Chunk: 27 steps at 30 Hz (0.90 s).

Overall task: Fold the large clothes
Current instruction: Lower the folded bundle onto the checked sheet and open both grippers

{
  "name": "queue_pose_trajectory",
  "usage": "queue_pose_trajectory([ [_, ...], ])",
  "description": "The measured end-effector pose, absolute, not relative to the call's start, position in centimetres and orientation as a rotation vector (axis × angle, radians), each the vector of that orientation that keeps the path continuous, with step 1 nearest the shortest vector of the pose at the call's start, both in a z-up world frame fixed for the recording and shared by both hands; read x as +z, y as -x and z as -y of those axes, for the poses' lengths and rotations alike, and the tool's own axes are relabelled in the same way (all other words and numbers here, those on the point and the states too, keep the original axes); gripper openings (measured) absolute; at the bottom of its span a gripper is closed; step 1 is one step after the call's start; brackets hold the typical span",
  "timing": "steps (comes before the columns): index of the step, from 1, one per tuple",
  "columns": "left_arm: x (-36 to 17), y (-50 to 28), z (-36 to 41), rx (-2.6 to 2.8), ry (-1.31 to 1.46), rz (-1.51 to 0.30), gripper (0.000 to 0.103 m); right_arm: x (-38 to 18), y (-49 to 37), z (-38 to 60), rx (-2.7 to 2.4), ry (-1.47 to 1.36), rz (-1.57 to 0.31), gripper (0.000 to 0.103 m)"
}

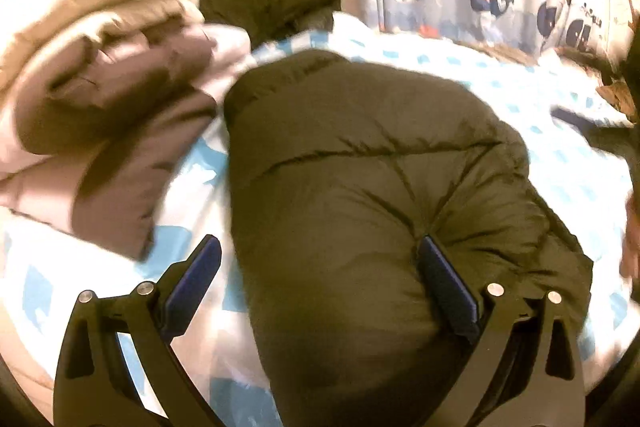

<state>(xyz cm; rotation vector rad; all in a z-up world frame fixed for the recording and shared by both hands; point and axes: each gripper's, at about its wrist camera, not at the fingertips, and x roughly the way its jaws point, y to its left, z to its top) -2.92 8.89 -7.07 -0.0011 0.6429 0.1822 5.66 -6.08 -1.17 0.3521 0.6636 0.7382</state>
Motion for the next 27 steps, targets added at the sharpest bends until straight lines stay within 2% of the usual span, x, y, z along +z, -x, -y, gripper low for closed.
queue_pose_trajectory([
  [4, -5.4, 5.5, -8.4, 0.204, 0.068, -0.554, 0.095, -9.2, -3.7, 3.5, 0.659, -0.161, -0.927, 0.096],
  [6, -5.7, 4.7, -8.5, 0.162, 0.119, -0.636, 0.095, -11.7, -4.3, 3.8, 0.678, -0.223, -0.981, 0.096],
  [8, -6.6, 3.1, -8.5, 0.162, 0.087, -0.756, 0.095, -10.4, -4.6, 4.6, 0.642, -0.294, -1.029, 0.096],
  [9, -6.5, 3.3, -8.4, 0.234, 0.042, -0.759, 0.095, -9.3, -4.3, 5.0, 0.642, -0.326, -1.013, 0.096],
  [12, -4.8, 5.0, -8.4, 0.245, 0.047, -0.684, 0.095, -4.5, -1.3, 6.6, 0.614, -0.286, -0.831, 0.096],
  [14, -3.9, 5.5, -8.6, 0.226, 0.081, -0.653, 0.095, -3.4, 0.6, 6.9, 0.602, -0.273, -0.778, 0.096],
  [15, -3.7, 5.1, -8.5, 0.218, 0.099, -0.652, 0.095, -3.7, 0.9, 6.5, 0.604, -0.255, -0.789, 0.096],
  [18, -4.6, 3.1, -8.6, 0.149, 0.169, -0.712, 0.095, -8.3, -0.5, 4.5, 0.521, -0.093, -0.998, 0.096],
  [20, -6.6, 0.9, -8.1, 0.103, 0.159, -0.818, 0.095, -9.4, -1.6, 6.7, 0.494, -0.273, -1.043, 0.096],
  [21, -7.5, 0.1, -7.8, 0.118, 0.124, -0.836, 0.095, -8.2, -1.7, 7.6, 0.491, -0.334, -0.990, 0.096],
  [24, -8.8, -0.4, -6.6, 0.144, 0.062, -0.802, 0.095, -2.8, -3.6, 7.3, 0.681, -0.457, -0.819, 0.096],
  [27, -8.9, -1.1, -6.1, 0.127, 0.074, -0.803, 0.095, -0.4, -8.6, 4.4, 0.869, -0.580, -0.804, 0.096],
])
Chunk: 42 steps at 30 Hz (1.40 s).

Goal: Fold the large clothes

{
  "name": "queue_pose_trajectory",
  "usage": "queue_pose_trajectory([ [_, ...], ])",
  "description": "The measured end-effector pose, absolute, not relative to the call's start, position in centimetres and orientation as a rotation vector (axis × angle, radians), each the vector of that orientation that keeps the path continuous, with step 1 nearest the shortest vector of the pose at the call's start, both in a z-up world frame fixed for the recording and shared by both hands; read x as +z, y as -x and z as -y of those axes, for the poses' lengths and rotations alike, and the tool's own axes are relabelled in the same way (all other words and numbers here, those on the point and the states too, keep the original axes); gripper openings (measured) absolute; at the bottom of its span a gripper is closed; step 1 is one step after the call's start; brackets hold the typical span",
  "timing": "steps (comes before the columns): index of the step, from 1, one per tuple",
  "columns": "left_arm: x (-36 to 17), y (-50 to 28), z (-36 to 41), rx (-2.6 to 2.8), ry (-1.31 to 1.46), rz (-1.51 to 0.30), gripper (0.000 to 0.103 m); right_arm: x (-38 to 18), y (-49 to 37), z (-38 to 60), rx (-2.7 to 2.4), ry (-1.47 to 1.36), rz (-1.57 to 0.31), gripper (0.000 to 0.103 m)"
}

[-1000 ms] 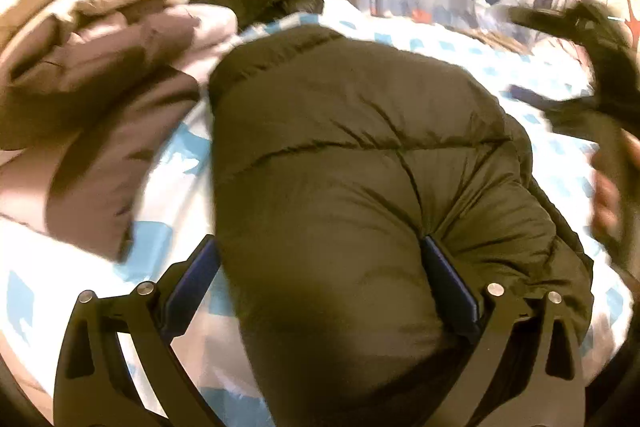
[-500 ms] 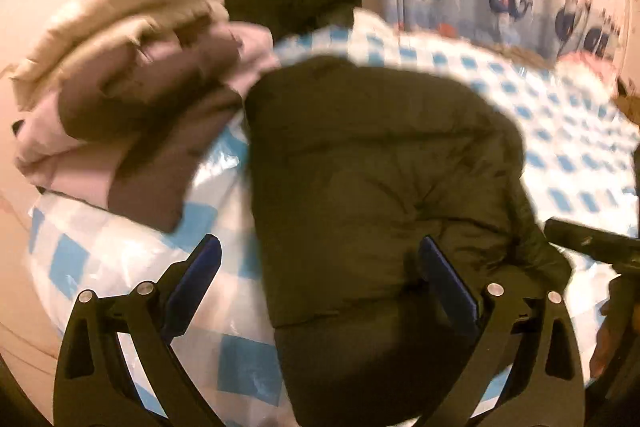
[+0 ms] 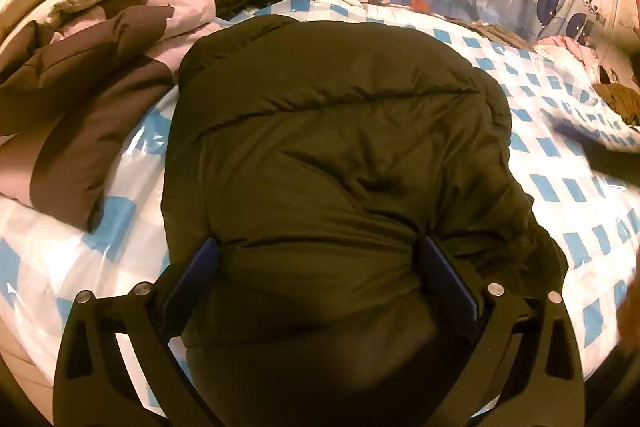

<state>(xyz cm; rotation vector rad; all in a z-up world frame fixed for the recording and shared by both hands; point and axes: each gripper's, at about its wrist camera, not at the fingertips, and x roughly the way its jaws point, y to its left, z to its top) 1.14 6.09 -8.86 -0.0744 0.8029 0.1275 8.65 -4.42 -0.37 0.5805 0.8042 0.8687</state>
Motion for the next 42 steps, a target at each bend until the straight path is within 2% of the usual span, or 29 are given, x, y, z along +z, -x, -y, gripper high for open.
queue_pose_trajectory([
  [2, -8.9, -1.5, -5.9, 0.122, 0.070, -0.809, 0.095, -1.5, -12.4, 2.4, 0.847, -0.579, -0.868, 0.096],
  [4, -8.9, -1.7, -5.8, 0.105, 0.063, -0.809, 0.095, -6.0, -16.5, 1.2, 0.680, -0.498, -1.002, 0.095],
  [5, -8.7, -1.6, -5.8, 0.068, 0.064, -0.795, 0.095, -8.2, -17.6, 0.9, 0.639, -0.478, -1.059, 0.091],
  [7, -8.1, -1.7, -4.9, 0.002, 0.023, -0.775, 0.095, -10.4, -18.5, 0.9, 0.571, -0.439, -1.101, 0.091],
  [11, -7.4, -2.6, -4.3, 0.026, 0.003, -0.845, 0.095, -7.9, -16.4, 2.3, 0.536, -0.374, -1.083, 0.092],
  [15, -5.5, -0.7, -6.2, 0.013, 0.168, -0.817, 0.095, -3.6, -8.5, 5.4, 0.519, -0.252, -0.900, 0.096],
  [18, -4.6, 1.3, -6.6, 0.050, 0.215, -0.803, 0.095, -2.6, -2.1, 6.9, 0.464, -0.124, -0.852, 0.096],
  [24, -4.2, 4.0, -5.5, 0.136, 0.176, -0.822, 0.095, -1.2, 4.7, 7.2, 0.388, -0.020, -0.830, 0.096],
  [33, -3.2, 7.8, -4.4, 0.189, 0.147, -0.807, 0.095, 1.8, 6.8, 4.0, 0.346, 0.110, -0.801, 0.096],
  [42, -3.2, 8.7, -5.0, 0.189, 0.161, -0.823, 0.095, 1.4, 7.3, 3.2, 0.337, 0.161, -0.850, 0.096],
])
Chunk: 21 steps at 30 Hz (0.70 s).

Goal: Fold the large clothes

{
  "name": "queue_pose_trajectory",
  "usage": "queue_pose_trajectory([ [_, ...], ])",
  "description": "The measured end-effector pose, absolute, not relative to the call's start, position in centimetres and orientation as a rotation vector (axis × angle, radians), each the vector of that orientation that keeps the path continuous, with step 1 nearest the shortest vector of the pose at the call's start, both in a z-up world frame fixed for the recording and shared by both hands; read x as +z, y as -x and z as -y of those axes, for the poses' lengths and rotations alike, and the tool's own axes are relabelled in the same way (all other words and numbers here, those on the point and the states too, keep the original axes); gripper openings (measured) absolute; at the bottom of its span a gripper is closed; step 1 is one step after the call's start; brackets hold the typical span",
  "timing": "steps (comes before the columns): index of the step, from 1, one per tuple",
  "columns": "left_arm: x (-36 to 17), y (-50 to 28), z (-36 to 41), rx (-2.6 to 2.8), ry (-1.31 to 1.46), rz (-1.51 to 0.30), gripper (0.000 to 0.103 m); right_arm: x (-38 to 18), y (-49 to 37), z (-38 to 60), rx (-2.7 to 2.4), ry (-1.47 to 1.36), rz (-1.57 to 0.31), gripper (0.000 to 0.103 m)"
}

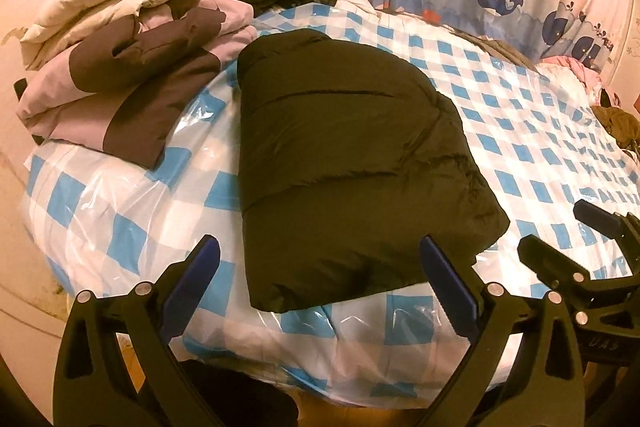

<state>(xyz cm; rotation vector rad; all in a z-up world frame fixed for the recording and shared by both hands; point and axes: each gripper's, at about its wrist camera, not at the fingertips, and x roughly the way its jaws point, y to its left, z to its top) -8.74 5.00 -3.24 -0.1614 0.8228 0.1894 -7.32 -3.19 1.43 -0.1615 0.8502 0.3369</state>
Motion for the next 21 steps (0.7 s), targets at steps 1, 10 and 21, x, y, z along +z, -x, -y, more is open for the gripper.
queue_pose_trajectory([
  [1, -3.3, 8.8, -5.0, 0.187, 0.163, -0.824, 0.095, 1.3, 7.3, 3.3, 0.336, 0.162, -0.856, 0.096],
  [10, -4.1, 8.8, -4.6, 0.175, 0.168, -0.863, 0.095, 0.8, 7.2, 3.3, 0.333, 0.163, -0.886, 0.096],
  [21, -4.4, 8.7, -4.7, 0.173, 0.170, -0.869, 0.095, 0.4, 7.3, 3.2, 0.342, 0.169, -0.900, 0.096],
])
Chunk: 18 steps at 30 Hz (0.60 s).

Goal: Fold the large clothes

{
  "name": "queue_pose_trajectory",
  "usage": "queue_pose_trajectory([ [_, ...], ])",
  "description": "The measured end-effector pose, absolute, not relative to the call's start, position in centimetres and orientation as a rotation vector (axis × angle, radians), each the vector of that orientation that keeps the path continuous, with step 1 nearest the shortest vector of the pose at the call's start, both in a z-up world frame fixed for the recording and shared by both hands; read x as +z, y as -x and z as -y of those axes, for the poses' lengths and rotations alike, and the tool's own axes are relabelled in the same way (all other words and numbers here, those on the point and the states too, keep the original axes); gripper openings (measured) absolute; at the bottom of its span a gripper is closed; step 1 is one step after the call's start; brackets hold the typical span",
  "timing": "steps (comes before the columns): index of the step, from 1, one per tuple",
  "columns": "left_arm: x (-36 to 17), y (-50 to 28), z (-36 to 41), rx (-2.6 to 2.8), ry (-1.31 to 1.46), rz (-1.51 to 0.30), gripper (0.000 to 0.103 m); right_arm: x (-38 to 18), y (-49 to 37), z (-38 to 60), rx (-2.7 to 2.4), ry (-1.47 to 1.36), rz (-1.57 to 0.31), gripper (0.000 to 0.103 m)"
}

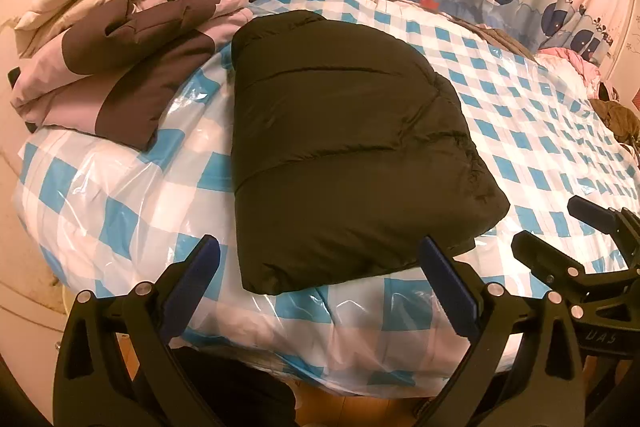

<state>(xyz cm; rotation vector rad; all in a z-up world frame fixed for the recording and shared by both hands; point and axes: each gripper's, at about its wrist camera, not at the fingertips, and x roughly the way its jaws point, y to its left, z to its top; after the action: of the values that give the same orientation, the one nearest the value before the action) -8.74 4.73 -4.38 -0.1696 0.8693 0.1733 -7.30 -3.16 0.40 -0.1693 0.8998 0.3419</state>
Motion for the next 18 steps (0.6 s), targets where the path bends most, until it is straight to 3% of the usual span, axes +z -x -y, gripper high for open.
queue_pose_trajectory([
  [18, -4.39, 8.74, -4.63, 0.174, 0.168, -0.870, 0.095, -0.16, 7.34, 3.22, 0.346, 0.169, -0.907, 0.096],
])
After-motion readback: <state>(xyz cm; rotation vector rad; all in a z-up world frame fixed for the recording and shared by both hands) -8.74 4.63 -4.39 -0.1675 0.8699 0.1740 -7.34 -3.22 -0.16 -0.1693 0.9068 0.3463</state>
